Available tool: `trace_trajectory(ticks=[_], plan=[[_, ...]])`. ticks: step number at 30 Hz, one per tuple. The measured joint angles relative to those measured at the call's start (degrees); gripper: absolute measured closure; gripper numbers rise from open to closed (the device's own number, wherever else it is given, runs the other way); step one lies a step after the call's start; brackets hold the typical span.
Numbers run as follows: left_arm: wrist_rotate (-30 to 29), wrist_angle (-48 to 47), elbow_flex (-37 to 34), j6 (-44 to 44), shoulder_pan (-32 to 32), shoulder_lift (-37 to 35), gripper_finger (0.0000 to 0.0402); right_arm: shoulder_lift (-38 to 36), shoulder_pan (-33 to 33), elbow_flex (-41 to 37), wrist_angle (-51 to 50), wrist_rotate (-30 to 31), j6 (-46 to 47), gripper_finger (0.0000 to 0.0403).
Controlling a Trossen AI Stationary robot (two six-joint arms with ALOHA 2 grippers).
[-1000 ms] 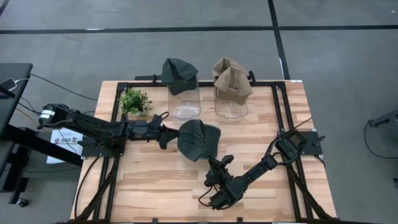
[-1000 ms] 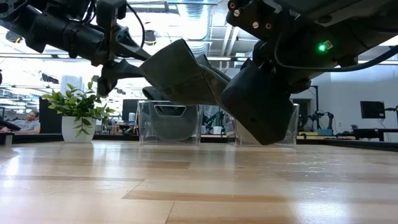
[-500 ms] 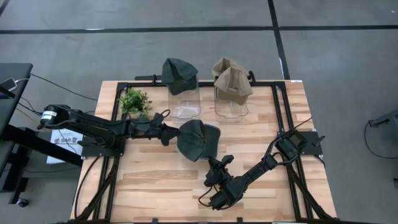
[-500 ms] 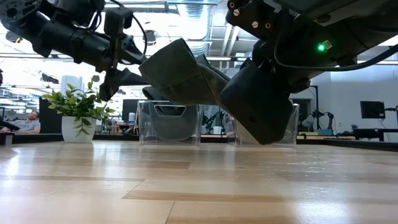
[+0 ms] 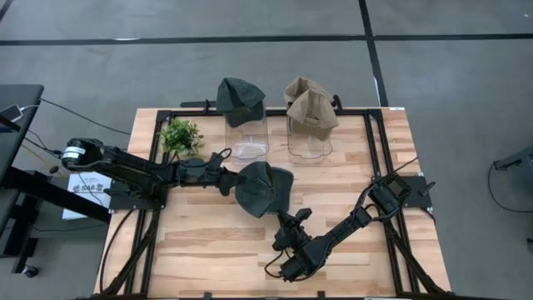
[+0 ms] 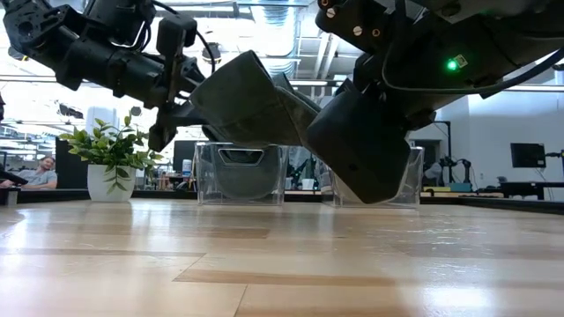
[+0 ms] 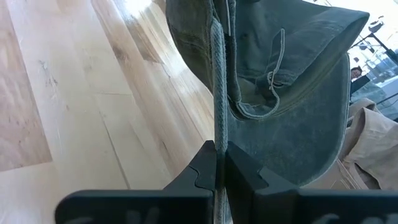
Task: Pick & Place hat
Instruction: Put the black cap into the left transparent bin
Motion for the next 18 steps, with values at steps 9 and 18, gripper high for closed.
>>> trace_trajectory(ticks=[9,18], plan=[[1.9,0.0,0.0,0.0,0.0,0.0,0.0391,0.0,0.0,0.0,0.3,-1.8,-1.3,0.0382],[3.8,-0.1,0.0,0.0,0.0,0.0,0.0392,0.0,-1.0,0.0,1.3,-6.2,-3.0,0.0333]])
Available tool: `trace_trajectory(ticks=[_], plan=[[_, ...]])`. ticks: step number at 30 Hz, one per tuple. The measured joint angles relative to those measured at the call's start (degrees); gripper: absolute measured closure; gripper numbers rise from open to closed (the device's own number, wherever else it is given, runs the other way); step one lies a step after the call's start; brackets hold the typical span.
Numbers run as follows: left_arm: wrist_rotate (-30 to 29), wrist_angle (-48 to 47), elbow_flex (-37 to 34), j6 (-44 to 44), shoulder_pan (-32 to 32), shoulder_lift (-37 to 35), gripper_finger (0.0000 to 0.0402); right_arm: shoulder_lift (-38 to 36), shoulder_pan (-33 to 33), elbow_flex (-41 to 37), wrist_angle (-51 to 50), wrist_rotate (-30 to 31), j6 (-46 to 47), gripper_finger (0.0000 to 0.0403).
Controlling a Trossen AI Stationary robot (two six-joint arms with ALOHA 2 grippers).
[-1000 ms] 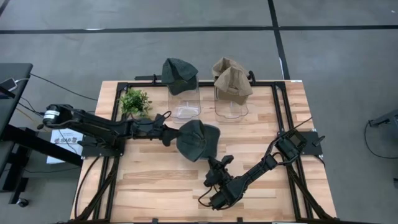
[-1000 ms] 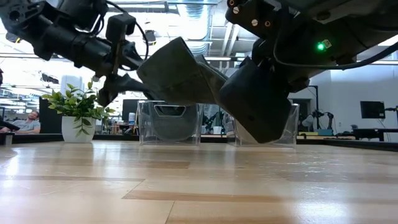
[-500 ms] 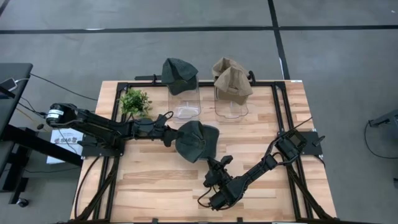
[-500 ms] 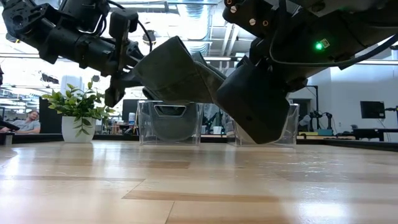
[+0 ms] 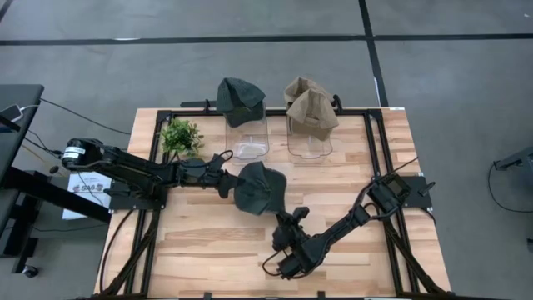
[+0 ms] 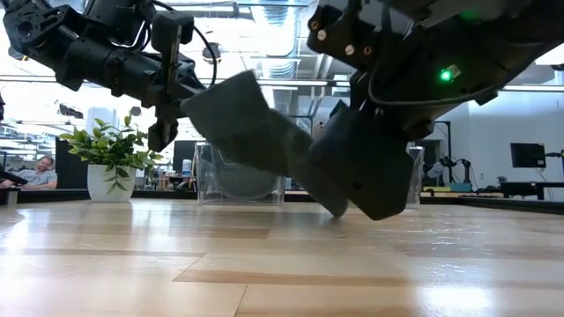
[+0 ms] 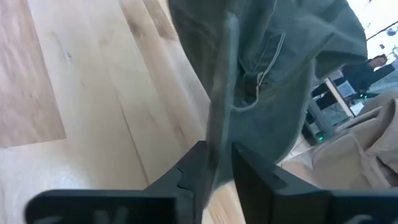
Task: Pick & Place hat
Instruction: Put the black cap into the left transparent bin
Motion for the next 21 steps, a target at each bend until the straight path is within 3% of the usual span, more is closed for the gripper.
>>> trace_trajectory(ticks=[9,14,21], plan=[[4.7,0.0,0.0,0.0,1.4,0.0,0.0392,0.0,-1.1,0.0,1.3,-9.4,-3.6,0.0231],[10.4,0.0,0.0,0.0,4.6,0.0,0.0392,0.0,-0.1,0.0,3.4,-10.6,-8.1,0.018],[18.3,-0.2,0.0,0.5,9.3,-1.1,0.0392,-0.1,1.9,3.4,3.4,-10.1,-12.9,0.0166]])
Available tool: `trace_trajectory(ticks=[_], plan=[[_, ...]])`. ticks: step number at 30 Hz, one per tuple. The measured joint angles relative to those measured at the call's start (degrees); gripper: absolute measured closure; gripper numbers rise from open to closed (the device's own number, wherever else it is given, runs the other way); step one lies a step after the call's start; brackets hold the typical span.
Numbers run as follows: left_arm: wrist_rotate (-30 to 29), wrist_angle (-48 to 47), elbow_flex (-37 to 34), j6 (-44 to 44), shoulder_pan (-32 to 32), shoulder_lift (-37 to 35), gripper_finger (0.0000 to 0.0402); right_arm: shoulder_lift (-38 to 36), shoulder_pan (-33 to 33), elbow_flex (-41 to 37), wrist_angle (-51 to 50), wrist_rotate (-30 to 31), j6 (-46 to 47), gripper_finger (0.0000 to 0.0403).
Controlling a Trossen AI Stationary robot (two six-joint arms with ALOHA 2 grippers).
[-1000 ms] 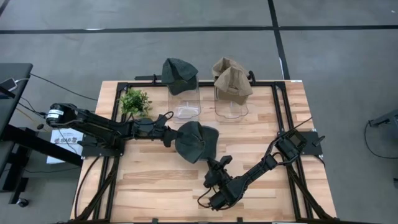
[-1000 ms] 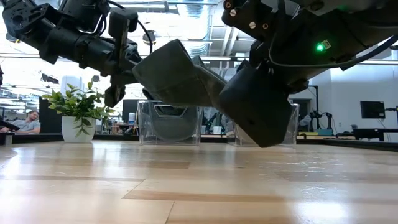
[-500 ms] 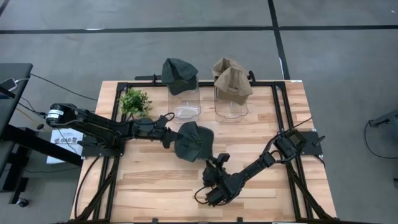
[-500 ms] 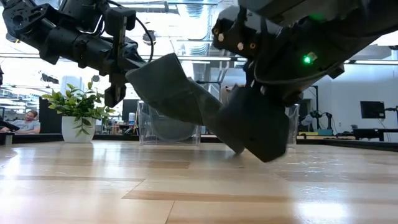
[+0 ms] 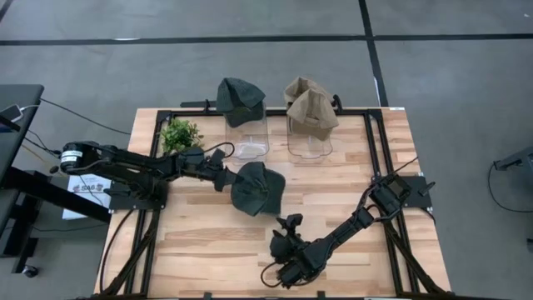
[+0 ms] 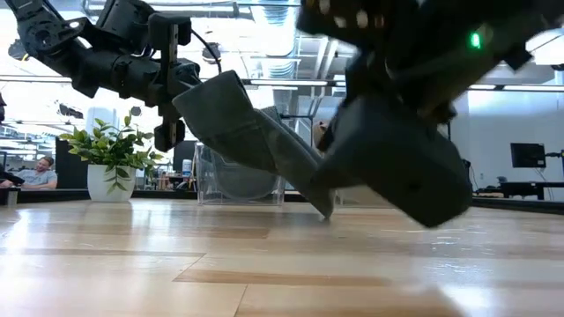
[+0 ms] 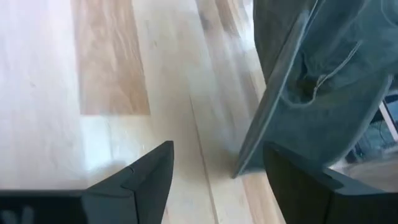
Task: Pick & Place hat
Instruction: Put the black cap into the left transparent bin
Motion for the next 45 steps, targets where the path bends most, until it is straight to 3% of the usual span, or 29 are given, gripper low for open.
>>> trace_trajectory(ticks=[12,22,29,37,45], plan=[[1.4,-11.9,2.2,10.6,1.6,-11.5,0.0393,0.0,0.4,3.6,0.0,0.1,-2.9,0.02],[1.7,-29.0,8.1,13.6,1.6,-19.1,0.0393,0.0,-0.7,3.6,0.1,0.1,0.0,0.0269],[-5.4,-49.3,17.9,23.1,1.6,-18.7,0.0394,0.0,-0.6,3.6,0.6,0.1,0.0,0.0309],[-18.1,-65.1,28.6,38.5,1.4,-18.3,0.0394,0.0,-0.7,3.6,0.8,0.0,0.0,0.0317],[-20.5,-67.9,33.3,49.5,-0.1,-16.5,0.0394,0.0,-0.8,3.6,0.7,0.0,0.0,0.0317]])
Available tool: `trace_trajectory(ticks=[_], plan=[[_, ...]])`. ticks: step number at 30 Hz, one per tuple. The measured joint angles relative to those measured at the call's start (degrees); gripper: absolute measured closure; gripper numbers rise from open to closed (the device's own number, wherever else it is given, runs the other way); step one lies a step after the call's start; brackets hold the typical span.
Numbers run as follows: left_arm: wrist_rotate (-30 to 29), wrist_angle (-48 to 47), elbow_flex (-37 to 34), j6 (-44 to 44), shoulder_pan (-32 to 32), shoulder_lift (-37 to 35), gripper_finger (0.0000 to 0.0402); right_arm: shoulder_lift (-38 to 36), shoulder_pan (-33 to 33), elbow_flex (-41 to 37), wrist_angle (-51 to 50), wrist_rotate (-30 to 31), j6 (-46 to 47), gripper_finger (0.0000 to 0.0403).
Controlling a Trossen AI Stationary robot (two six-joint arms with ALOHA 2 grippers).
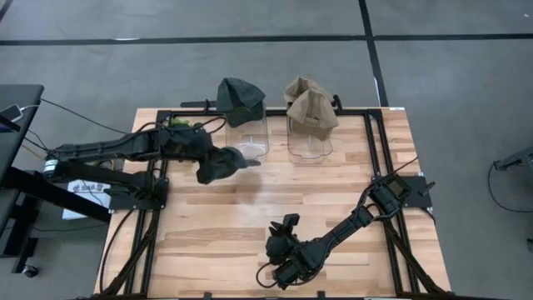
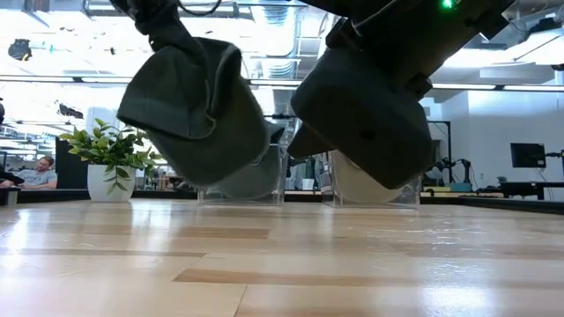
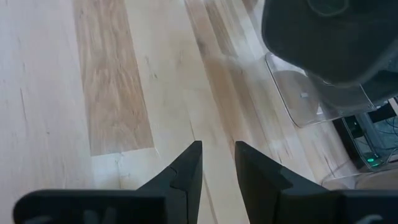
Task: Pick & Place hat
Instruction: Put the black cap into the left transparent bin
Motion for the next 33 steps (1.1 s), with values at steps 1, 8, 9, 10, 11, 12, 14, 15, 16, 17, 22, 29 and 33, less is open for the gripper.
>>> trace_trajectory(ticks=[1,8,9,10,11,12,14,15,16,17,22,29,33], plan=[[-0.1,-0.2,0.6,1.7,-0.3,0.5,0.0393,0.0,0.0,0.0,-0.1,0.0,0.0,0.0316],[-3.6,-0.1,4.7,11.6,-3.1,4.5,0.0393,0.0,-0.3,0.0,-0.2,0.0,0.0,0.0316],[-4.8,-0.1,5.5,12.7,-3.4,5.1,0.0393,0.0,-0.4,0.0,-0.2,0.0,0.0,0.0316],[-5.9,0.0,6.3,13.7,-3.6,5.7,0.0393,0.0,-0.4,0.0,-0.2,0.0,0.0,0.0316],[-7.0,-0.1,7.0,14.7,-3.9,6.3,0.0393,0.0,-0.4,0.0,-0.3,0.0,0.0,0.0316],[-7.4,-0.2,7.9,15.6,-4.0,6.9,0.0393,0.0,-0.4,0.0,-0.3,0.0,0.0,0.0316],[-8.3,-0.2,9.5,17.4,-4.1,7.6,0.0393,0.0,-0.4,0.0,-0.3,0.0,0.0,0.0316],[-8.9,-0.3,10.4,18.3,-4.1,8.0,0.0393,0.0,-0.4,0.0,-0.3,0.0,0.0,0.0316],[-10.0,-0.6,11.2,19.5,-4.1,8.3,0.0393,0.0,-0.4,0.0,-0.4,0.0,0.0,0.0316],[-11.6,-1.1,12.0,20.9,-4.1,8.6,0.0393,0.0,-0.4,0.0,-0.4,0.0,0.0,0.0316],[-19.9,-1.9,13.4,29.3,-3.6,8.9,0.0392,0.0,-0.4,0.0,-0.5,0.1,0.0,0.0316],[-21.2,-2.2,13.4,34.1,-0.1,9.1,0.0392,0.0,-0.8,0.0,-0.7,1.5,0.0,0.0316],[-21.6,-2.0,13.4,36.2,1.2,10.1,0.0392,0.0,-0.8,0.0,-0.7,1.5,0.0,0.0316]])
